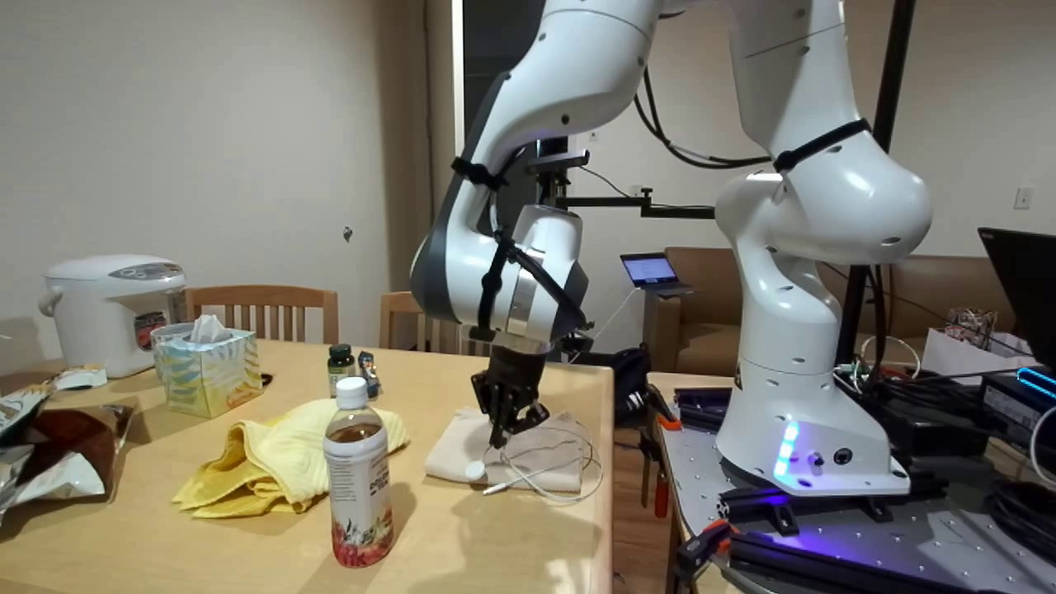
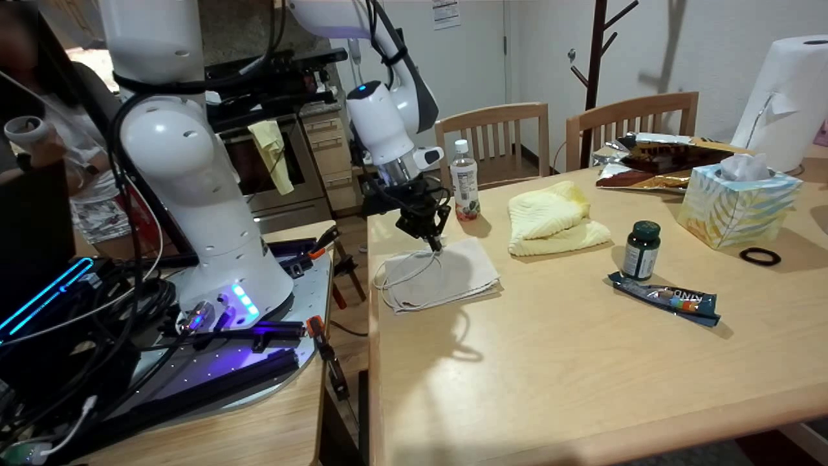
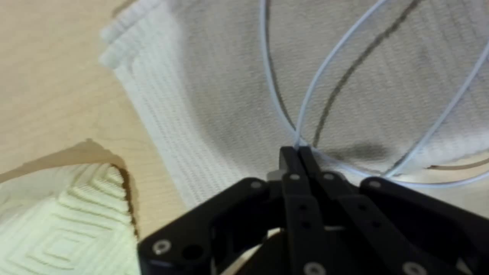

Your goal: Pick up the cable on the table and make a circle with it.

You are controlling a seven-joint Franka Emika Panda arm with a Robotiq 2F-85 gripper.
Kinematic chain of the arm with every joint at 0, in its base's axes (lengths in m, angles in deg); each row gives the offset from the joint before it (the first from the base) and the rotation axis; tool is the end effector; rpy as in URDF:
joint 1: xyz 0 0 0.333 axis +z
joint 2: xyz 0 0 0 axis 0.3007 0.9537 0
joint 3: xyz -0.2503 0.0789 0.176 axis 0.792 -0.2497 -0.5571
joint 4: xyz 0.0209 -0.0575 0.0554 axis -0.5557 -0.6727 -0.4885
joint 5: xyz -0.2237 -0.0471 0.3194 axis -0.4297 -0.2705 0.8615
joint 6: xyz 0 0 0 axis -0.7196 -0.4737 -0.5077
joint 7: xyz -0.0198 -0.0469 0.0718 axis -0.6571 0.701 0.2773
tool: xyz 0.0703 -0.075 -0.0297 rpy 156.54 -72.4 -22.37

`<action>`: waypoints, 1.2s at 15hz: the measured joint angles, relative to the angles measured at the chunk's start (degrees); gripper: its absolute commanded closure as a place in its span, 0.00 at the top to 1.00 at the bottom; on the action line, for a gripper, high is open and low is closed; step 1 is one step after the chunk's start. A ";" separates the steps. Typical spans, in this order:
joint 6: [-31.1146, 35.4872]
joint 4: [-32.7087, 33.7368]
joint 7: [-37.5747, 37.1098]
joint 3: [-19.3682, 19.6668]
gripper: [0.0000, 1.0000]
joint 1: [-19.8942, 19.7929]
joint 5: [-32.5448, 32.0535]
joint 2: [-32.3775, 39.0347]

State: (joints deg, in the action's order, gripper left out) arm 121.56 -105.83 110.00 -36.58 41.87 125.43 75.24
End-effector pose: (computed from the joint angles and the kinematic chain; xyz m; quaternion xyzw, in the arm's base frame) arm 0.3484 0.0502 0.1587 0.8501 0.5108 0.0711 0.1063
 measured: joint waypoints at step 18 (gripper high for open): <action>5.75 0.57 -0.04 -36.34 1.00 -38.41 13.74 6.88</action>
State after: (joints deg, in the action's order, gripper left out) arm 127.31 -105.27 109.95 -72.92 3.46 139.16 82.12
